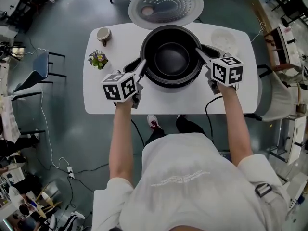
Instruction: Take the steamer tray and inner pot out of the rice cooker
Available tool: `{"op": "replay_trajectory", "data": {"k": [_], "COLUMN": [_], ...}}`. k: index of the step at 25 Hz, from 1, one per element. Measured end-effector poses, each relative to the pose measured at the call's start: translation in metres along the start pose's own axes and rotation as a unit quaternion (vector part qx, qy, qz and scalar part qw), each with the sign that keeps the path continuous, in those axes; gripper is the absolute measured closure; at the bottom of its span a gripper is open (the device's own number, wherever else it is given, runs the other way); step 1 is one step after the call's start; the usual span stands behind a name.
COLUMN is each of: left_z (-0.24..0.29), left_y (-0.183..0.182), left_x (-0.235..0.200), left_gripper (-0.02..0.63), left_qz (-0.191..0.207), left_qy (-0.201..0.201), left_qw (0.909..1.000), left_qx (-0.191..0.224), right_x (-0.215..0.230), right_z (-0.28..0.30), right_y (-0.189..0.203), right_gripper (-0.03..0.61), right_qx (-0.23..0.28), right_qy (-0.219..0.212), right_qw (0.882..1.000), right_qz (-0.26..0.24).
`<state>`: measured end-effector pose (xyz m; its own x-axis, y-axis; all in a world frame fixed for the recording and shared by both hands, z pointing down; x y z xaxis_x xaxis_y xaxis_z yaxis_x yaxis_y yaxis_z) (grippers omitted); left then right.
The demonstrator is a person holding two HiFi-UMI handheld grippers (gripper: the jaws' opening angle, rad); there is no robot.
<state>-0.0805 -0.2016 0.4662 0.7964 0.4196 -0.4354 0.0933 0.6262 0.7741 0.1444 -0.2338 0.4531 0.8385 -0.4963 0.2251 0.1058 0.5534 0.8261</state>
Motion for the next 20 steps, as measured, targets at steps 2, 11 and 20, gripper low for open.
{"op": "replay_trajectory", "data": {"k": [2, 11, 20], "left_z": [-0.008, -0.033, -0.033], "left_y": [-0.007, -0.051, -0.077], "left_x": [-0.001, 0.01, 0.049], "left_gripper": [0.517, 0.546, 0.548], "left_qz": [-0.003, -0.024, 0.019], "left_qy": [0.01, 0.081, 0.148], "left_qw": [0.9999, 0.9929, 0.9849], "left_qx": [0.011, 0.084, 0.088], "right_x": [-0.008, -0.033, -0.041], "right_z": [-0.004, -0.044, -0.107], "right_y": [-0.008, -0.043, -0.051], "right_gripper": [0.465, 0.479, 0.476], "right_qx": [0.009, 0.067, 0.124], "right_qy": [0.006, 0.059, 0.116], "right_qw": [1.0, 0.996, 0.985], "right_qz": [-0.002, -0.015, -0.021]}}
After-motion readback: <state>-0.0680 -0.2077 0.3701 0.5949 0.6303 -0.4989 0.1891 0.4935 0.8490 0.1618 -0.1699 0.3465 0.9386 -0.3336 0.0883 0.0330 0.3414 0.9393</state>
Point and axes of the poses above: the fingertips, and each gripper's own axes: z forward along the fingers, x to its right, y out of its underside, the point moved 1 cm from there along -z, backward along the fingers, and after that the axes turned 2 degrees about -z, right-handed, at the moved point
